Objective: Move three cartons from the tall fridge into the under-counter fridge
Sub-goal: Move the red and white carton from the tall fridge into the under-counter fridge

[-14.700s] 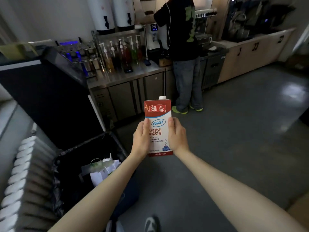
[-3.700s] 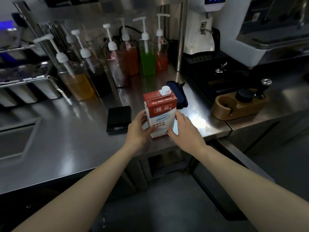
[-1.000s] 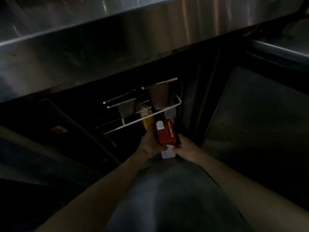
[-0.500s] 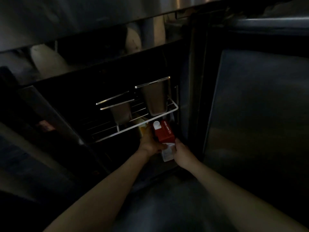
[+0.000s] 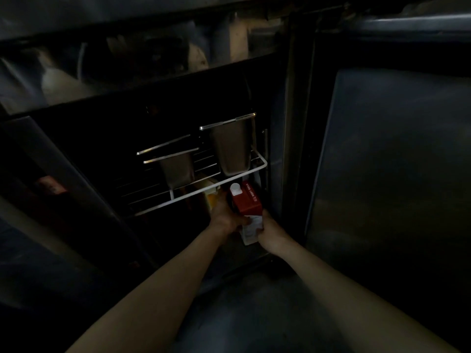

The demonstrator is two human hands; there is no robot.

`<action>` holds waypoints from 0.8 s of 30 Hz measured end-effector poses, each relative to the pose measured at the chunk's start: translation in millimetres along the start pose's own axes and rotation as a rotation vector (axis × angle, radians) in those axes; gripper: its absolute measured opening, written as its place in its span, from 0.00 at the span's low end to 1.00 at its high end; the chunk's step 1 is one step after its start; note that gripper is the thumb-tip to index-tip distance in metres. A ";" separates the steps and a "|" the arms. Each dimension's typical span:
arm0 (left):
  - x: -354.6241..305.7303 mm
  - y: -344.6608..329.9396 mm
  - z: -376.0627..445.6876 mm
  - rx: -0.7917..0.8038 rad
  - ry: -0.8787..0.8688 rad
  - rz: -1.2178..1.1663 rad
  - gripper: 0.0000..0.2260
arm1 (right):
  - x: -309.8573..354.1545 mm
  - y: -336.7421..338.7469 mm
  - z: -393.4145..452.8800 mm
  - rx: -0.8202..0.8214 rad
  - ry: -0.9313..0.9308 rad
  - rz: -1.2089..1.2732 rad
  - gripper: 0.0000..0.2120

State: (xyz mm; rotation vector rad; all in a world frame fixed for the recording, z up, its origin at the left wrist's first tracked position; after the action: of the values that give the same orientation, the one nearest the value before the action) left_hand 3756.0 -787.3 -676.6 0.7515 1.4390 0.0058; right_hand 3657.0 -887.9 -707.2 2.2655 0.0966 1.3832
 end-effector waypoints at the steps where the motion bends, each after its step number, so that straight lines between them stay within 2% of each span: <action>1: -0.7 0.2 1.7 0.007 -0.007 0.019 0.47 | -0.9 -0.2 0.7 0.003 -0.005 -0.009 0.28; 10: 0.1 -0.8 8.8 0.040 0.016 0.065 0.48 | 4.8 2.2 4.2 0.036 0.007 -0.038 0.29; 13: 1.3 -2.5 8.1 0.035 0.035 0.051 0.47 | 5.2 3.9 7.1 0.028 0.000 -0.014 0.26; 24: 0.1 -2.5 -2.9 0.039 0.003 0.047 0.48 | 5.3 3.4 5.5 0.025 -0.001 0.006 0.27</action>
State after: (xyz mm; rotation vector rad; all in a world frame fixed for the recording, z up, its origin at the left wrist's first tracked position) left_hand 3752.4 -787.8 -677.8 0.8176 1.4278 0.0151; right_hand 3663.7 -891.2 -703.4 2.2885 0.1082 1.3918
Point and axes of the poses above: each hand's wrist, its own z-axis towards the middle knuckle, its own y-axis out of the back of the hand, x = y × z, the point moved 8 cm from there along z, towards the middle knuckle, and after that the axes turned 6 degrees about -y, right-handed, at the moved point
